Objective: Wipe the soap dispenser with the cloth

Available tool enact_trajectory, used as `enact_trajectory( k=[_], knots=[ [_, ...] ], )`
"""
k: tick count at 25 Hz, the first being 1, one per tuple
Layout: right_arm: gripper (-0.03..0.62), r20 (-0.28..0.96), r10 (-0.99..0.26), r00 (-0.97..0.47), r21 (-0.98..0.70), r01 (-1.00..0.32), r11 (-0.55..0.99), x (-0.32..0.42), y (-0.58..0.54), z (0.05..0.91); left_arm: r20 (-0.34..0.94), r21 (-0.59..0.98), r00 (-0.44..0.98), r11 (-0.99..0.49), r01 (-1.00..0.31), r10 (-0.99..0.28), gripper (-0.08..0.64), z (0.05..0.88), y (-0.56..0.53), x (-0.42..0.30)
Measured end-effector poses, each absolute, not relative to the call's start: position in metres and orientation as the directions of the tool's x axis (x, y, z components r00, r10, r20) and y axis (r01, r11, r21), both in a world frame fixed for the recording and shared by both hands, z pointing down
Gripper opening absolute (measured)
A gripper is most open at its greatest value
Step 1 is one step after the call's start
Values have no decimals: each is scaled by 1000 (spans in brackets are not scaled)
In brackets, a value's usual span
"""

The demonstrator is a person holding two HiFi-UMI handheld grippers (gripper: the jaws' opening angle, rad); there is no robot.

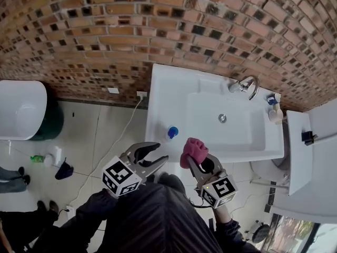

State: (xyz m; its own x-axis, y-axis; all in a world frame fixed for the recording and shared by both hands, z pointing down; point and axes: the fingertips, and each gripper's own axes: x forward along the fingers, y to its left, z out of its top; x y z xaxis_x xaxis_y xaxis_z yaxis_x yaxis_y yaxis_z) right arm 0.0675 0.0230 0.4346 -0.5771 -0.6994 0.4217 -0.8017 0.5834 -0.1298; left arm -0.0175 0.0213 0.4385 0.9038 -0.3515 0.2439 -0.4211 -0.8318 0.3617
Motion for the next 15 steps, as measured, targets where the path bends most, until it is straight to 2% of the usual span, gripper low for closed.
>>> enact_trajectory(
  k=[10, 15],
  knots=[
    [72, 526, -607, -596, 28, -701, 712, 59, -34, 458, 246, 377, 897, -816, -437, -367, 167, 443, -6, -13],
    [72, 655, -474, -589, 66, -580, 812, 50, -58, 478, 246, 378, 894, -812, -444, -375, 167, 443, -13, -11]
  ],
)
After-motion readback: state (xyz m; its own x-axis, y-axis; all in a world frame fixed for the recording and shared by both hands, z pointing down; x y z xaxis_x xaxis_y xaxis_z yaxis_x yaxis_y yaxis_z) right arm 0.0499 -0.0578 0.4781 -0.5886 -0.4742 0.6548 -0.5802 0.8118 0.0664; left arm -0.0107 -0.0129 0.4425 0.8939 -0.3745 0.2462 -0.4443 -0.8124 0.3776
